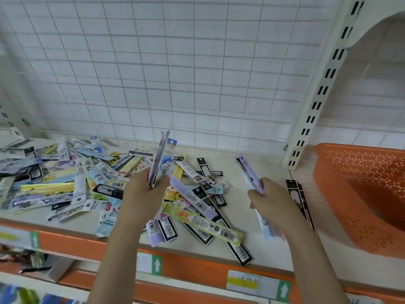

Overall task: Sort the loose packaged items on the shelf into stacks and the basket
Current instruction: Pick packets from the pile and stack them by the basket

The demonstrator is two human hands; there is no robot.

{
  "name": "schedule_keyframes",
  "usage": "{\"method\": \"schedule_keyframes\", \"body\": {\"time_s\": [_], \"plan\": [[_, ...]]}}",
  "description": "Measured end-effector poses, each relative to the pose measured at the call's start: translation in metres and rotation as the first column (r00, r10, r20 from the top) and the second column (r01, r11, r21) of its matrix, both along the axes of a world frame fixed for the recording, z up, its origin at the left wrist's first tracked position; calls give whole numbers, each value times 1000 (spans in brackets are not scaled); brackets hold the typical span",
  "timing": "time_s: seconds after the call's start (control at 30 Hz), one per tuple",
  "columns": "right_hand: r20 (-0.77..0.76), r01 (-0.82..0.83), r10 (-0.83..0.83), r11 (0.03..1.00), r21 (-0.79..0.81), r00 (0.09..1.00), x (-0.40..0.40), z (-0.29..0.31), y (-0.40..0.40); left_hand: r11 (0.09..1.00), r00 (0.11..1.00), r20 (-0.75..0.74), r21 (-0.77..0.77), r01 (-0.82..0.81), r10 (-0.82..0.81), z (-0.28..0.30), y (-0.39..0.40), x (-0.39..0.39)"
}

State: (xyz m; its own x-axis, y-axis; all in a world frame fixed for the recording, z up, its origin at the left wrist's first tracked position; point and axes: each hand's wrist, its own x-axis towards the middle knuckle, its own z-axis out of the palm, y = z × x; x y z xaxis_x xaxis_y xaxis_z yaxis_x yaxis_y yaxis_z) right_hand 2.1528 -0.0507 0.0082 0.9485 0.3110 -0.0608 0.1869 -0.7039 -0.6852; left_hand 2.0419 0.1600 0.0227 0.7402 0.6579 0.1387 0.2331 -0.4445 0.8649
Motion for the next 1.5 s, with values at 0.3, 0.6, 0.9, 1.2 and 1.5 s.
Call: {"method": "schedule_keyframes", "body": {"time_s": [0.3, 0.6, 0.9, 1.2, 1.5], "plan": [[-95, -25, 48, 973, 230, 994, -15, 18, 25, 997, 998, 30, -54, -53, 54, 6, 36, -14], [28, -5, 1, 991, 133, 1000, -22, 22, 78, 999, 1000, -17, -53, -14, 13, 17, 88, -20], [76, -98, 124, 954, -284, 989, -27, 5, 137, 996, 997, -20, -50, 78, -79, 11, 131, -30], [176, 39, 7, 966, -256, 984, -25, 14, 140, 988, 987, -53, -37, 151, -153, 3, 144, -26], [193, -43, 89, 971, -233, 977, -39, 17, 95, 981, 980, -31, -3, 195, -195, -8, 120, -13]]}}
